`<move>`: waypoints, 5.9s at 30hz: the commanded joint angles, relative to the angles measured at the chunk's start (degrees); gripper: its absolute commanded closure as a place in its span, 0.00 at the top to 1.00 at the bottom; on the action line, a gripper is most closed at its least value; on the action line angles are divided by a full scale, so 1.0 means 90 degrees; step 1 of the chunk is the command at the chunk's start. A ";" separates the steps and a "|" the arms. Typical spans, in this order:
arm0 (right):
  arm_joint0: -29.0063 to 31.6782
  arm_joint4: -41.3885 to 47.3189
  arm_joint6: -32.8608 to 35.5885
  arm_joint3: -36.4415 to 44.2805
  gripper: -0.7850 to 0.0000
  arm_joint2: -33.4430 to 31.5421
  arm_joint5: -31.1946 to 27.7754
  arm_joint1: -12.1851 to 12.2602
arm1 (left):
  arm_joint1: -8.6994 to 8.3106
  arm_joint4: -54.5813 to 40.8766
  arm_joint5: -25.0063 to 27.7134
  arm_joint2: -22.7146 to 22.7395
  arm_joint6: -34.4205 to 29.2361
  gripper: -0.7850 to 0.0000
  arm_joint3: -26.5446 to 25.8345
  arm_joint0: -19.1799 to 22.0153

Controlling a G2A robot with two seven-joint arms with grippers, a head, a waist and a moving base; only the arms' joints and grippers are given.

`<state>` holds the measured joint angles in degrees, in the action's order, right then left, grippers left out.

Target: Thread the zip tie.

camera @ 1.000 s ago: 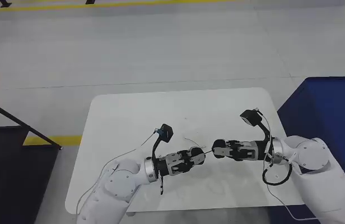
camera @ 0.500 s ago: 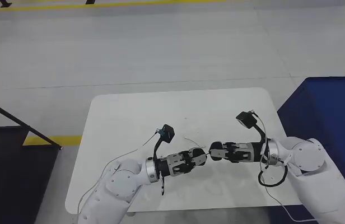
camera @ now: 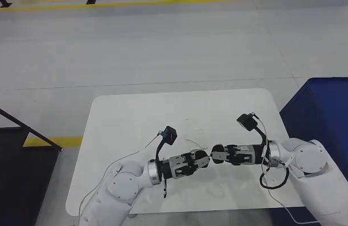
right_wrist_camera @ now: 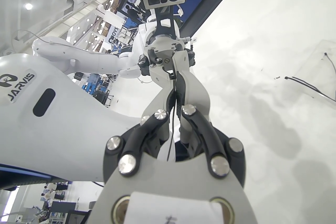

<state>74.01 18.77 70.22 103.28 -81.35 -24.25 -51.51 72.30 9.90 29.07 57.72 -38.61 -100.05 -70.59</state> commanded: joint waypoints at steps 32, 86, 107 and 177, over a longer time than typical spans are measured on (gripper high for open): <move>-0.0015 0.2808 0.0561 0.1297 0.00 -0.0883 0.1210 0.0088 | 0.0003 0.0540 -0.1379 0.0040 0.0697 1.00 0.1030 0.0090; -0.1689 -0.4333 -0.6178 0.3485 0.00 0.0614 -0.2945 -0.0935 | 0.0003 0.0540 -0.1379 0.0040 0.0697 1.00 0.1030 0.0090; -0.2206 0.4026 -0.2903 0.3485 0.00 0.0907 0.2396 -0.0686 | 0.0003 0.0540 -0.1379 0.0040 0.0697 1.00 0.1030 0.0090; -0.2117 0.3076 -0.3291 0.3451 0.00 0.1224 0.2323 -0.1064 | 0.0003 0.0540 -0.1379 0.0040 0.0697 1.00 0.1030 0.0090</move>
<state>54.61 48.91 40.82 134.57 -69.55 -3.61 -61.19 72.33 14.76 16.66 58.08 -32.33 -90.77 -69.78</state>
